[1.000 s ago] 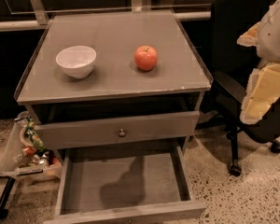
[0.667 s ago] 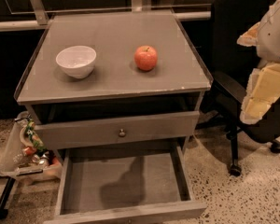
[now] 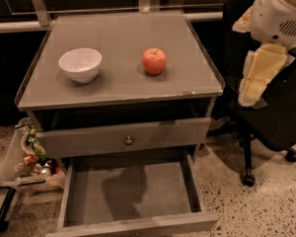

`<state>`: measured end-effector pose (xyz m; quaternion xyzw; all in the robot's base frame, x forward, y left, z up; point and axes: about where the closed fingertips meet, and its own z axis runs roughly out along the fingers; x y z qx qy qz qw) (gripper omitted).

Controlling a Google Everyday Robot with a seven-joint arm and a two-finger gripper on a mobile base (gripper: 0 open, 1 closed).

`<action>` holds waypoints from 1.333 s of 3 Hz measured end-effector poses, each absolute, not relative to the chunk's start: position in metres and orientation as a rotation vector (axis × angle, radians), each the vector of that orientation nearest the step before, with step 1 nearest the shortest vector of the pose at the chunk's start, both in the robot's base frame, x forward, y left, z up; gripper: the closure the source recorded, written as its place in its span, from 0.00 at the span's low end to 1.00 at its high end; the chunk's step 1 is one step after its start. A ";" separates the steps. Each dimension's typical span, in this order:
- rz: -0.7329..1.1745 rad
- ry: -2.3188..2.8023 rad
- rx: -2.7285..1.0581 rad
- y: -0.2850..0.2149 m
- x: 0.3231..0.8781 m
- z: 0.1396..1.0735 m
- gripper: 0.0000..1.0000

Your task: Place apple into middle drawer

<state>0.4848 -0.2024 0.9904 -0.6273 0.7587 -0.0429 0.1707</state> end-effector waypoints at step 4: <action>-0.071 1.911 -1.939 -0.120 0.622 1.003 0.00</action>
Offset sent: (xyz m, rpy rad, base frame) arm 0.1396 0.0811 0.0318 -0.0636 0.0146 0.2287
